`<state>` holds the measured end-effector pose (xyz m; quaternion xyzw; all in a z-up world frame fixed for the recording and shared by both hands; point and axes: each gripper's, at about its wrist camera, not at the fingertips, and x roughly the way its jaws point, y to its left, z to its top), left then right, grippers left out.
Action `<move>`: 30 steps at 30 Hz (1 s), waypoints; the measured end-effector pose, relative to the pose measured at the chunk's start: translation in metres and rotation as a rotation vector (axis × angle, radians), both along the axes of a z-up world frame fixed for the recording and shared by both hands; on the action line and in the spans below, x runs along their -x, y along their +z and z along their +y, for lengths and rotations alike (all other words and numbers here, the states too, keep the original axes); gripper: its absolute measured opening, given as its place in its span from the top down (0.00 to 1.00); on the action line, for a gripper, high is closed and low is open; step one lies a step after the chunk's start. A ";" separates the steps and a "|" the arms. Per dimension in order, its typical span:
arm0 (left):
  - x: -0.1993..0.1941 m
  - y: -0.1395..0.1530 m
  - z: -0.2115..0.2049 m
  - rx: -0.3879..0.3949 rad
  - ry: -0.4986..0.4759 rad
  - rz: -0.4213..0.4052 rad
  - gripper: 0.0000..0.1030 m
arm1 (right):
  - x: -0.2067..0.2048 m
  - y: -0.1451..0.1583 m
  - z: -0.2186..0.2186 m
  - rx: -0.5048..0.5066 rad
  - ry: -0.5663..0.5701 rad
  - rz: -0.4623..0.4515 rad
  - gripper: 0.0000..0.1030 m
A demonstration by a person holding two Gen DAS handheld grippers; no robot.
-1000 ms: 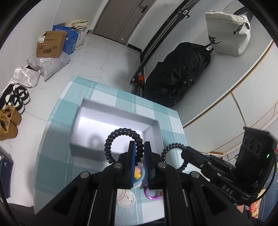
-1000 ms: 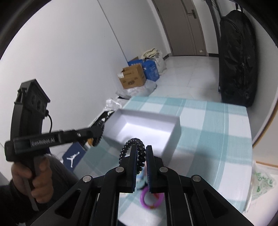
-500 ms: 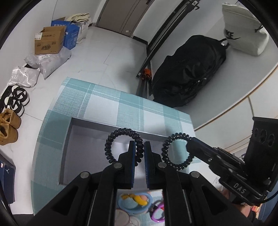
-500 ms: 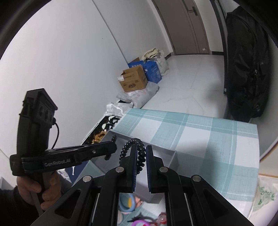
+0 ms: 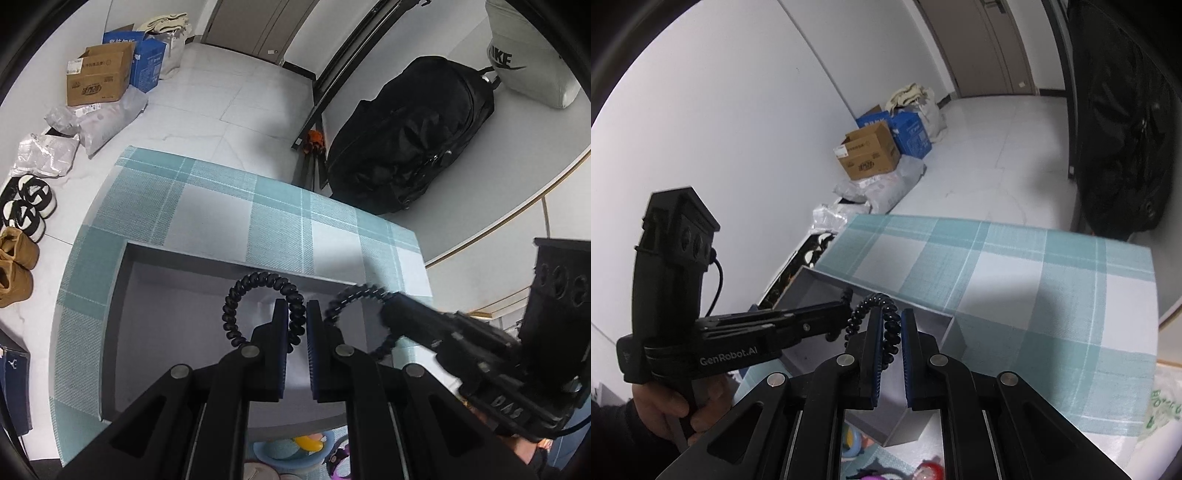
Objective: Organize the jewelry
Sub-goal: 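Carry the black bracelets over the box and open the left tool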
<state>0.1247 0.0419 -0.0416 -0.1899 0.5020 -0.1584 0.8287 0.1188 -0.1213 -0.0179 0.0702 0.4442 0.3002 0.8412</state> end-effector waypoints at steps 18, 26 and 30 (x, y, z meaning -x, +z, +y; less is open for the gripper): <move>0.012 0.021 0.004 0.011 0.016 -0.070 0.53 | 0.026 0.034 -0.008 0.005 -0.008 -0.165 0.30; 0.037 0.028 0.004 -0.124 0.047 -0.153 0.52 | 0.046 0.043 -0.008 0.019 -0.020 -0.213 0.13; 0.049 0.032 0.006 -0.151 0.069 -0.177 0.51 | 0.057 0.045 -0.009 0.039 -0.041 -0.237 0.02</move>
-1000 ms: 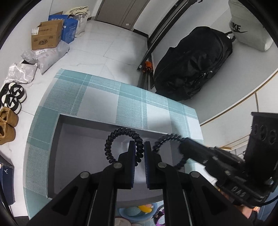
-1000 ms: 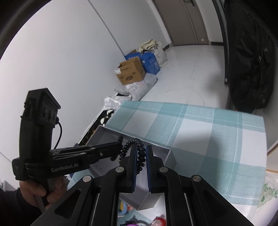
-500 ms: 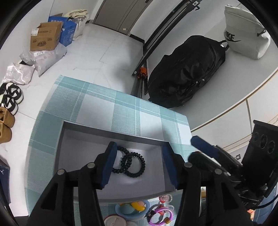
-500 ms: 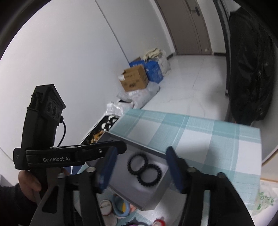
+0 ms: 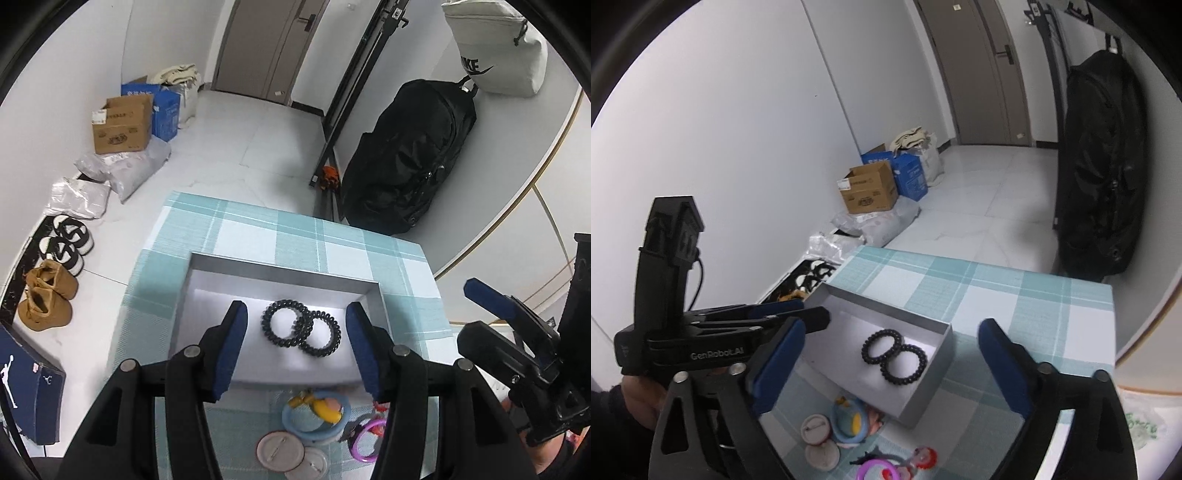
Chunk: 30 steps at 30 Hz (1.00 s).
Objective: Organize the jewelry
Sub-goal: 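Carry the black bracelets over the box and open the left tool, then move the left tool back to the white round pin badges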
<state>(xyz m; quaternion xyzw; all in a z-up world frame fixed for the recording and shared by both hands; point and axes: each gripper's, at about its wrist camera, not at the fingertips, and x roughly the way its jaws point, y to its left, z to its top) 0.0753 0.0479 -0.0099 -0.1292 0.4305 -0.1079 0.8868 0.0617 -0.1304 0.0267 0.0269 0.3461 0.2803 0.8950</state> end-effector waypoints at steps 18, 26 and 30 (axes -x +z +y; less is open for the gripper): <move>0.044 -0.018 0.001 -0.082 -0.024 0.052 0.33 | 0.053 -0.004 -0.005 0.061 -0.022 -0.018 0.00; 0.048 -0.045 -0.004 -0.106 -0.094 0.178 0.33 | 0.062 -0.007 -0.012 0.052 -0.040 0.006 0.00; 0.046 -0.058 -0.006 -0.108 -0.108 0.235 0.34 | 0.063 -0.009 -0.009 0.071 -0.031 0.027 0.00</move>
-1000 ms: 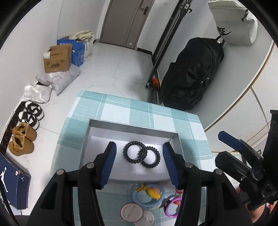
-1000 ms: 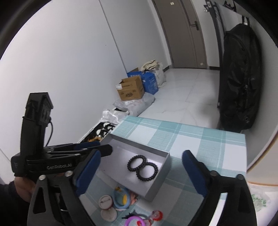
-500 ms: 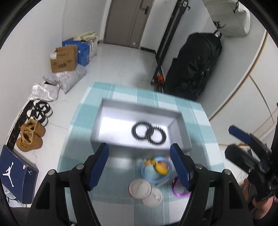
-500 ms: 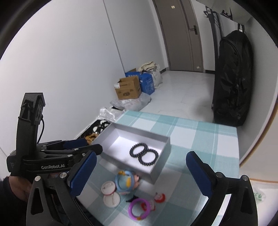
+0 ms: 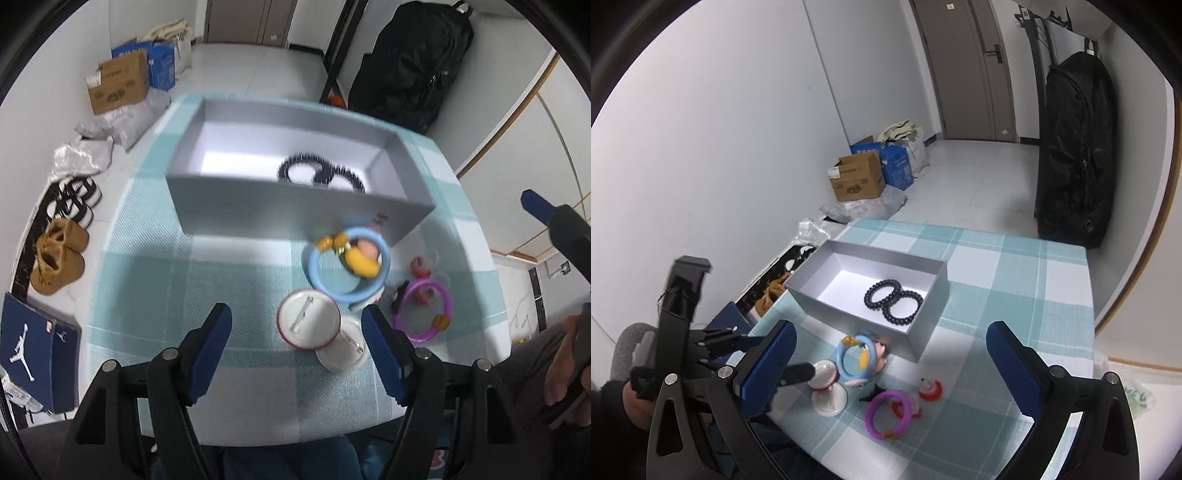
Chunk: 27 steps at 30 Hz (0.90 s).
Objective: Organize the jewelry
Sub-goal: 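Move the left tool back to the white round pin badges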
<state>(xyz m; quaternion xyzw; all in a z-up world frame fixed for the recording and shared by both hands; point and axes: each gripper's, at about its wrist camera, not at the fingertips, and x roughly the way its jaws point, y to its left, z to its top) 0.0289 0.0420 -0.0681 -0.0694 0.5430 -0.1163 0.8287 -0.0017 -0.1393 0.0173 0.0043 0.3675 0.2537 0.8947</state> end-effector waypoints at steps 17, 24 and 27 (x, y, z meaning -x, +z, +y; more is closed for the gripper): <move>0.005 -0.011 -0.018 -0.150 -0.081 -0.009 0.54 | 0.001 0.000 -0.010 -0.011 -0.018 0.018 0.00; 0.007 -0.011 -0.018 -0.135 -0.093 -0.005 0.64 | 0.002 0.000 -0.012 -0.014 -0.026 0.025 0.00; 0.006 -0.011 -0.015 -0.109 -0.083 0.003 0.64 | 0.003 -0.001 -0.011 -0.010 -0.024 0.024 0.00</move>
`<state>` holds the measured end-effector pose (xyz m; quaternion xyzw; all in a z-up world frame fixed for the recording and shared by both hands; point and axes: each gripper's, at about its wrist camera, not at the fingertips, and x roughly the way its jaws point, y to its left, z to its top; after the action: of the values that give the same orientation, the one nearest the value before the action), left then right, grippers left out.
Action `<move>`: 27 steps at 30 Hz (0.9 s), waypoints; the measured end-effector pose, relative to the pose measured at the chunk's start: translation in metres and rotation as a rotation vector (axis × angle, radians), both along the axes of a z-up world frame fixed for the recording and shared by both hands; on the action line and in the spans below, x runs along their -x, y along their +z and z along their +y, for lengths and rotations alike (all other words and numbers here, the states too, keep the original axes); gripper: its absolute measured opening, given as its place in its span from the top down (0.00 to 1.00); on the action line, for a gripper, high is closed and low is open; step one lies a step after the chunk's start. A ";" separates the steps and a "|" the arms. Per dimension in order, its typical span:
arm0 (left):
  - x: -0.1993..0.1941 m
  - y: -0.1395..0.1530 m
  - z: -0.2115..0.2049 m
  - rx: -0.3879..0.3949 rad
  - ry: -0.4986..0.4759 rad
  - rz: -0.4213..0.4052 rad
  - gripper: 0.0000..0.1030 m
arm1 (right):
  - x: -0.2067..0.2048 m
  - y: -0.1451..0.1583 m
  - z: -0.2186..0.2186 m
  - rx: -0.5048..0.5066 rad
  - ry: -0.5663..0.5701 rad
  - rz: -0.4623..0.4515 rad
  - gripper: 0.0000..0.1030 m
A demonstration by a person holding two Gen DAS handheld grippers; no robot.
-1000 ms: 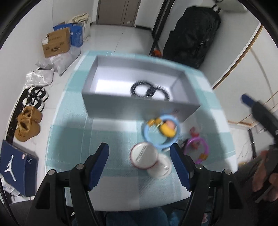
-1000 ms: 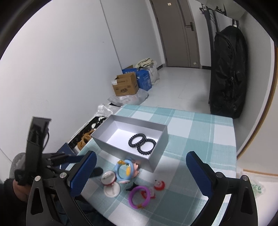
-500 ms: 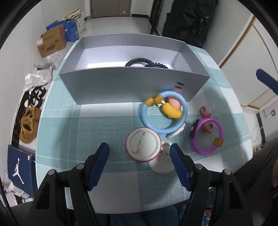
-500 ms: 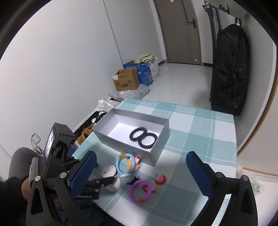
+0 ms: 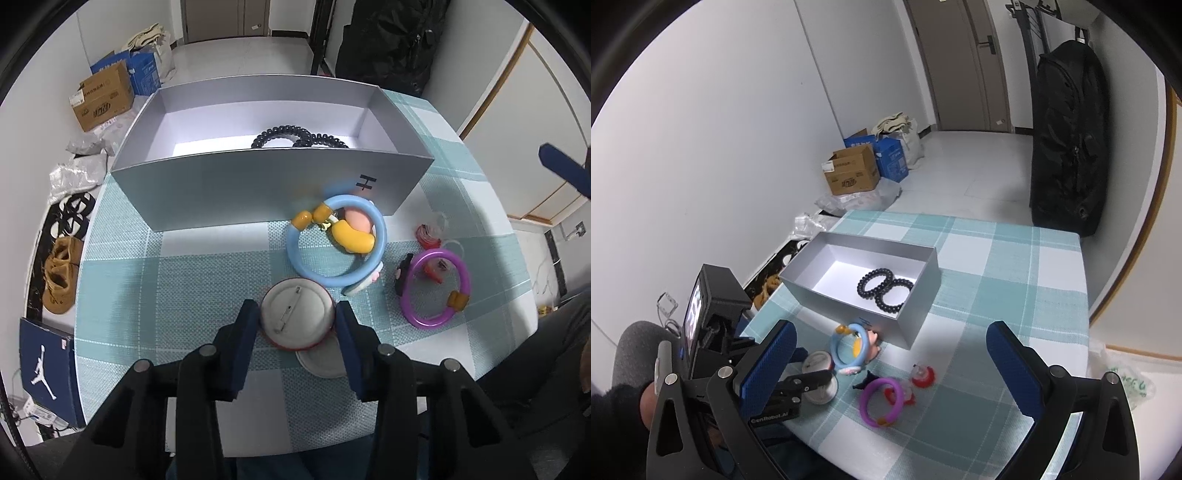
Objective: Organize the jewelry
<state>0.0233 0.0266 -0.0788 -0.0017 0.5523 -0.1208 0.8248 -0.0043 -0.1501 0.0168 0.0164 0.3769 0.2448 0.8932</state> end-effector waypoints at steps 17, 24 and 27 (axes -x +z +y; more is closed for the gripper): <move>-0.001 0.037 0.025 0.170 0.096 -0.083 0.64 | 0.003 -0.019 0.002 -0.004 0.003 0.074 0.00; -0.004 0.055 0.043 0.236 0.191 -0.166 0.64 | 0.015 -0.040 0.029 0.008 0.093 0.146 0.02; -0.002 0.057 0.048 0.261 0.209 -0.181 0.64 | 0.024 -0.048 0.053 0.058 0.159 0.149 0.05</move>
<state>0.0254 0.0749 -0.0213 -0.1553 0.4521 -0.1048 0.8721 -0.0284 -0.0972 -0.0309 -0.0210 0.4494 0.3021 0.8404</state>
